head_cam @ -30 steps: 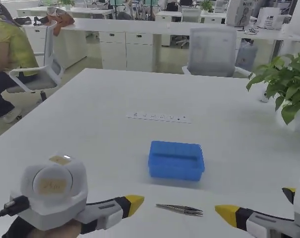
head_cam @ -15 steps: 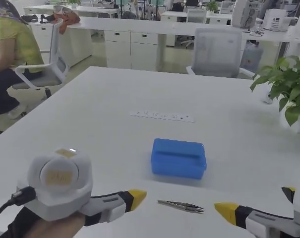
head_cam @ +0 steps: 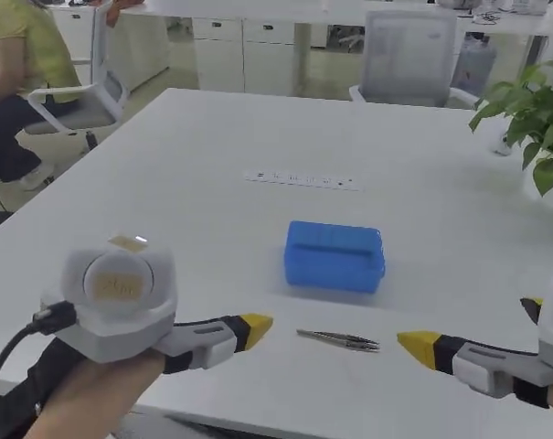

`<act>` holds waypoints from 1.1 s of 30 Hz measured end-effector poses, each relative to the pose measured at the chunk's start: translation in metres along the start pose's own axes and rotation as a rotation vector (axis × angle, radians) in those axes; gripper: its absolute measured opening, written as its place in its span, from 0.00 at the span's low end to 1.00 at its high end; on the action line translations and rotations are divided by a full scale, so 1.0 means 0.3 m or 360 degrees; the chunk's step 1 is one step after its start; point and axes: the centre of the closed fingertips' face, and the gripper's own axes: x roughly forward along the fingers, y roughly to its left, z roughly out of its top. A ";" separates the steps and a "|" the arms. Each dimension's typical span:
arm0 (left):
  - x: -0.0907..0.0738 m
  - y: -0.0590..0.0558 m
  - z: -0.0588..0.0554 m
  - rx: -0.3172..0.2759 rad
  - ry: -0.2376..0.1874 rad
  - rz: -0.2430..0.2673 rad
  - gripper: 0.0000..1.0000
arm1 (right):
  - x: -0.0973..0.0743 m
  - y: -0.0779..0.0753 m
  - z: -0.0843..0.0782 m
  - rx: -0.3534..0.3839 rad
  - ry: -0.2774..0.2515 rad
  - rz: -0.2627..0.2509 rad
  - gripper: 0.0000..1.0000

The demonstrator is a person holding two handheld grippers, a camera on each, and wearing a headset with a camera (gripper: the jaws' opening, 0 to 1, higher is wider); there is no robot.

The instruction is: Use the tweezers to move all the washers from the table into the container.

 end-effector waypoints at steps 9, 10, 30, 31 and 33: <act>0.008 -0.015 0.035 -0.0048 -0.0039 0.0054 0.98 | -0.002 -0.007 -0.031 0.0023 0.0009 0.0078 0.99; 0.011 -0.016 0.040 -0.0052 -0.0045 0.0059 0.98 | -0.002 -0.010 -0.029 0.0033 0.0006 0.0089 0.99; 0.029 0.031 0.071 -0.0097 -0.0039 0.0145 0.98 | 0.031 -0.029 0.006 0.0082 0.0012 0.0130 0.99; 0.029 0.036 0.066 -0.0099 -0.0033 0.0146 0.98 | 0.032 -0.028 0.000 0.0078 0.0023 0.0134 0.99; 0.027 0.040 0.058 -0.0101 -0.0021 0.0147 0.98 | 0.034 -0.027 -0.006 0.0075 0.0034 0.0132 0.99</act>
